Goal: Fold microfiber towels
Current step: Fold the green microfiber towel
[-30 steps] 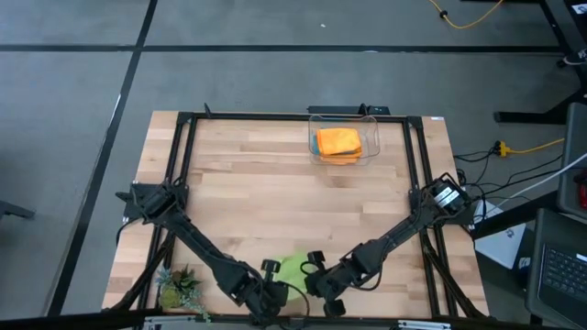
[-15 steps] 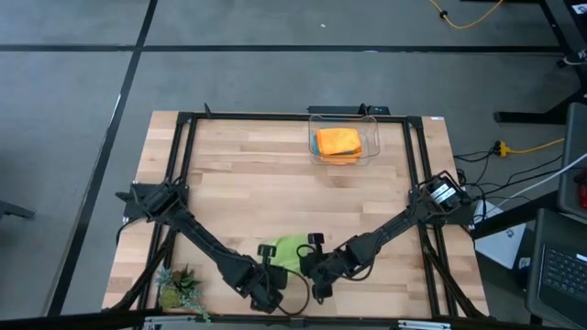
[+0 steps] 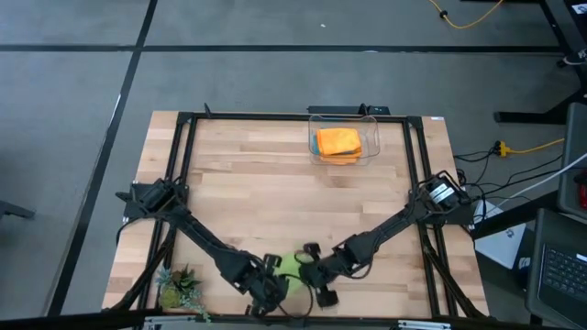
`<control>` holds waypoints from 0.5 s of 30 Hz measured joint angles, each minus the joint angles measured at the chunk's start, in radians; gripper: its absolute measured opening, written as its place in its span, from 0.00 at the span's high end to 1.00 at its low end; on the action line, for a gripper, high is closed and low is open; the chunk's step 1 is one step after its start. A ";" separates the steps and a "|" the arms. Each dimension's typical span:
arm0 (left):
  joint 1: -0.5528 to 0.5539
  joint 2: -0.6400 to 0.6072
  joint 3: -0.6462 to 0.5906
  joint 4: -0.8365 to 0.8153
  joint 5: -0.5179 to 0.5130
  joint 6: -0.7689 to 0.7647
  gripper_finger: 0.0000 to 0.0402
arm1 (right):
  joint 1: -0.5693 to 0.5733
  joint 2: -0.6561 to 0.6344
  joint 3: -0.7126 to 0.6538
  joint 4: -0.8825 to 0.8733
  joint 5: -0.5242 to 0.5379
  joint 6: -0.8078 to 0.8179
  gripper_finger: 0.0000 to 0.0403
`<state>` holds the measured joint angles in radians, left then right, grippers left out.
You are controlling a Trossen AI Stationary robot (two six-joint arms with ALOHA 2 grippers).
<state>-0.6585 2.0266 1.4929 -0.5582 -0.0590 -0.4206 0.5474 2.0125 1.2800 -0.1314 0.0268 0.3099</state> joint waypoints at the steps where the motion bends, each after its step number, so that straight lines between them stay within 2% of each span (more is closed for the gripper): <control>1: 0.006 0.000 -0.001 -0.018 -0.014 0.013 1.00 | -0.009 0.000 0.000 -0.011 0.055 -0.005 0.98; 3: 0.015 0.001 -0.002 -0.046 -0.028 0.024 1.00 | -0.030 0.000 -0.001 -0.017 0.120 -0.021 0.98; 4: 0.019 0.001 -0.002 -0.041 -0.023 0.031 1.00 | -0.039 0.000 -0.001 -0.017 0.097 -0.027 0.98; 8: 0.025 0.001 -0.002 -0.020 0.033 0.069 1.00 | -0.081 0.000 -0.001 0.008 -0.217 0.006 0.98; 15: 0.054 0.001 -0.002 -0.012 0.135 0.136 1.00 | -0.159 0.000 -0.001 0.005 -0.414 0.024 0.98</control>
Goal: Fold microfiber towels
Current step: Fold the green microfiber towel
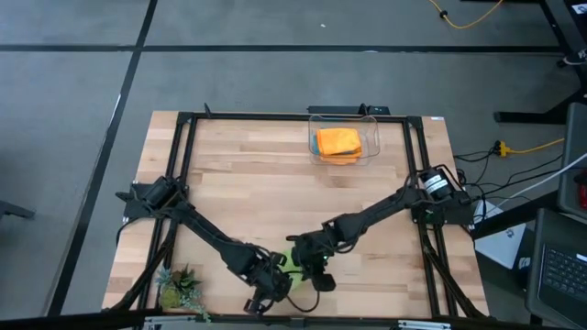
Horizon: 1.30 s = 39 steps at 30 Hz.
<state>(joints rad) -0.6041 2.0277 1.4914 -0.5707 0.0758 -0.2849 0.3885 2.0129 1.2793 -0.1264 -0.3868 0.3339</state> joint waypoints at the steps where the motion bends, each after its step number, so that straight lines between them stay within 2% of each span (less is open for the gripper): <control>1: 0.007 0.000 0.000 0.001 0.016 0.014 1.00 | -0.008 0.000 0.000 -0.002 -0.023 0.000 0.98; 7: 0.060 0.000 -0.028 0.034 0.161 0.092 1.00 | -0.033 0.000 0.000 -0.003 -0.100 -0.003 0.98; 11: 0.102 -0.002 -0.084 0.048 0.233 0.054 1.00 | -0.034 0.003 -0.010 -0.008 -0.091 -0.002 0.98; 17: 0.147 -0.028 -0.148 0.025 0.287 0.013 1.00 | -0.042 0.006 -0.010 0.001 -0.076 0.003 0.98; 23: 0.184 -0.102 -0.163 -0.042 0.297 0.063 1.00 | -0.063 0.004 -0.022 0.040 -0.139 0.015 0.98; 26: 0.211 -0.139 -0.213 -0.025 0.321 0.071 1.00 | -0.065 0.012 -0.022 0.069 -0.165 0.022 0.98; 32: 0.256 -0.203 -0.361 0.129 0.394 0.038 1.00 | -0.069 0.019 -0.021 0.080 -0.169 0.034 0.98; 35: 0.282 -0.215 -0.397 0.161 0.411 0.039 1.00 | -0.079 0.021 -0.022 0.075 -0.163 0.050 0.98; 37: 0.298 -0.216 -0.410 0.170 0.421 0.049 1.00 | -0.085 0.021 -0.023 0.069 -0.134 0.071 0.98; 39: 0.311 -0.217 -0.427 0.173 0.427 0.057 1.00 | -0.088 0.022 -0.023 0.054 -0.059 0.089 0.98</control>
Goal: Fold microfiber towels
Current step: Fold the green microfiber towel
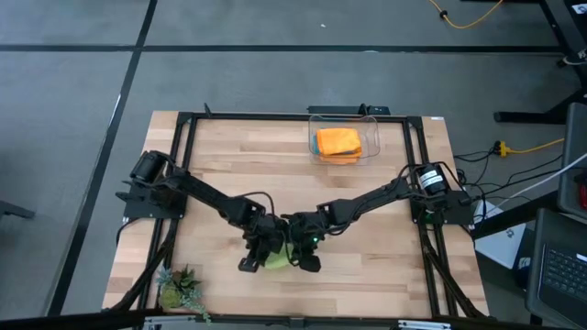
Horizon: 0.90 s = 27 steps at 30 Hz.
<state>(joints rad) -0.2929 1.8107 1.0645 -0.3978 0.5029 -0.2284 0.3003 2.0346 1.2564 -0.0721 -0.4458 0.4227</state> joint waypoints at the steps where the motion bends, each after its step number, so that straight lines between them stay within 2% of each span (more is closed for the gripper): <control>1: 0.007 -0.003 -0.012 0.000 -0.006 0.000 1.00 | -0.002 -0.001 -0.001 -0.018 0.048 0.008 0.98; 4: 0.034 -0.009 -0.057 0.032 -0.050 -0.010 1.00 | 0.001 0.006 -0.006 -0.072 0.173 0.007 0.98; 7: 0.047 -0.008 -0.120 0.107 -0.031 -0.024 1.00 | -0.004 0.003 -0.002 -0.085 0.259 0.026 0.98; 11: 0.082 -0.008 -0.176 0.200 -0.005 -0.031 1.00 | -0.005 0.003 -0.005 -0.092 0.301 0.041 0.98; 20: 0.126 -0.006 -0.184 0.199 0.019 -0.047 1.00 | -0.006 0.002 -0.004 -0.124 0.452 0.037 0.98; 24: 0.125 -0.006 -0.183 0.199 0.005 -0.113 1.00 | -0.007 0.002 -0.004 -0.126 0.459 0.040 0.97; 27: 0.117 -0.026 -0.183 0.189 -0.059 -0.183 1.00 | -0.008 0.002 -0.003 -0.146 0.466 0.045 0.95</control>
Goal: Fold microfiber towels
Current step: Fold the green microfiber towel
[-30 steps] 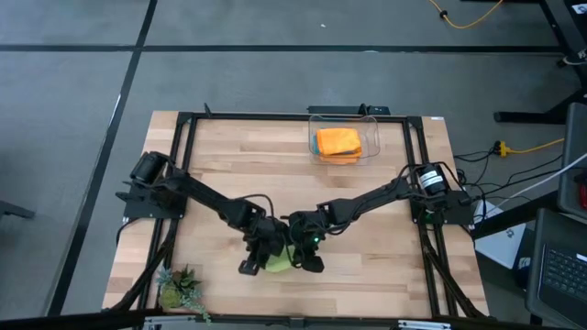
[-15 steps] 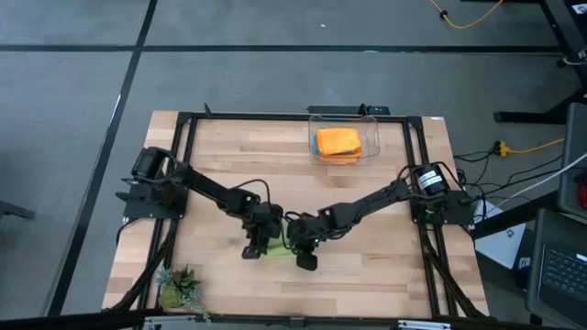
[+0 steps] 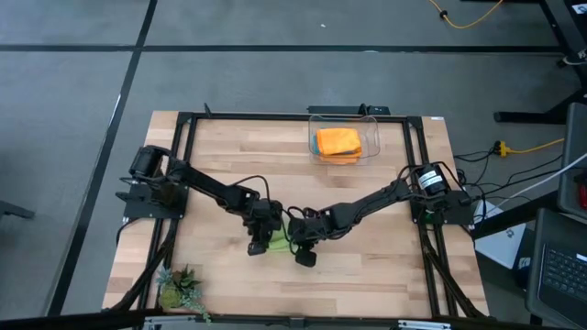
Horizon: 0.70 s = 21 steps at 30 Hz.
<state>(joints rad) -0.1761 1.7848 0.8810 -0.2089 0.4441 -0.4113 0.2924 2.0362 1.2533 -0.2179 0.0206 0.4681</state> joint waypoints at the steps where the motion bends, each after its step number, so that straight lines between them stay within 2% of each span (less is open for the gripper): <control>1: -0.004 -0.014 -0.001 -0.005 -0.021 -0.001 1.00 | 0.000 0.000 0.000 -0.004 0.001 0.002 0.96; 4: -0.011 -0.075 -0.003 -0.049 -0.107 -0.003 1.00 | 0.000 -0.001 0.002 -0.008 0.004 0.001 0.98; 8: -0.024 -0.165 -0.003 -0.140 -0.331 -0.013 1.00 | -0.002 -0.001 0.001 0.004 0.003 -0.002 0.95; 11: -0.037 -0.200 -0.002 -0.173 -0.440 -0.014 1.00 | -0.004 -0.004 0.002 0.009 0.014 -0.002 0.95; 16: -0.047 -0.222 -0.002 -0.173 -0.473 -0.015 0.96 | -0.004 -0.004 0.002 0.016 0.001 -0.005 0.98; 21: -0.045 -0.226 -0.004 -0.247 -0.488 -0.026 0.82 | 0.001 -0.002 -0.002 -0.016 -0.036 -0.005 0.97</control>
<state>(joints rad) -0.2210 1.5587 0.8772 -0.4556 -0.0441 -0.4368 0.2932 2.0338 1.2514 -0.2337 -0.0151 0.4627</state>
